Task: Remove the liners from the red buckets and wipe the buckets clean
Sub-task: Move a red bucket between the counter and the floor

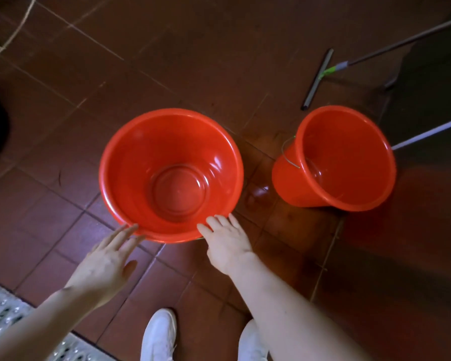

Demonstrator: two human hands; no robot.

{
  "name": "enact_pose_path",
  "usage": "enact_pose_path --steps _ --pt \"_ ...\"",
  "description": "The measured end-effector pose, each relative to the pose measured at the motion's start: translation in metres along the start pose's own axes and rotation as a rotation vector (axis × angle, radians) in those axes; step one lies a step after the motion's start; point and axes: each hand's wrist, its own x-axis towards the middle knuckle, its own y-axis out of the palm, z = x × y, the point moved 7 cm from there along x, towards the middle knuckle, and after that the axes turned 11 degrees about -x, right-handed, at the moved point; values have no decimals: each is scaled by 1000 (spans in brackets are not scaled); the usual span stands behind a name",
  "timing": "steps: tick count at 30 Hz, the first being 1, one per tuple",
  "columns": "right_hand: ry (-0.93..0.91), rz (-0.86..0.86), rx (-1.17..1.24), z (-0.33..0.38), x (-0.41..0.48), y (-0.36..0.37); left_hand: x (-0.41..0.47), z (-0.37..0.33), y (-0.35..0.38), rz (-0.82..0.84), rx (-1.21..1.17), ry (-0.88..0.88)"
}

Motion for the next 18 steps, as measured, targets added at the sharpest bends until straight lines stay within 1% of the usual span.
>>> enact_pose_path --steps 6,10,15,18 --pt "58 -33 -53 -5 -22 8 2 6 17 -27 42 -53" --pt "80 -17 -24 -16 -50 28 -11 -22 39 -58 -21 -42" --pt "153 64 63 -42 -102 68 -39 -62 86 -7 -3 -17" --pt "163 106 63 -57 -138 92 -57 -91 114 32 11 14"
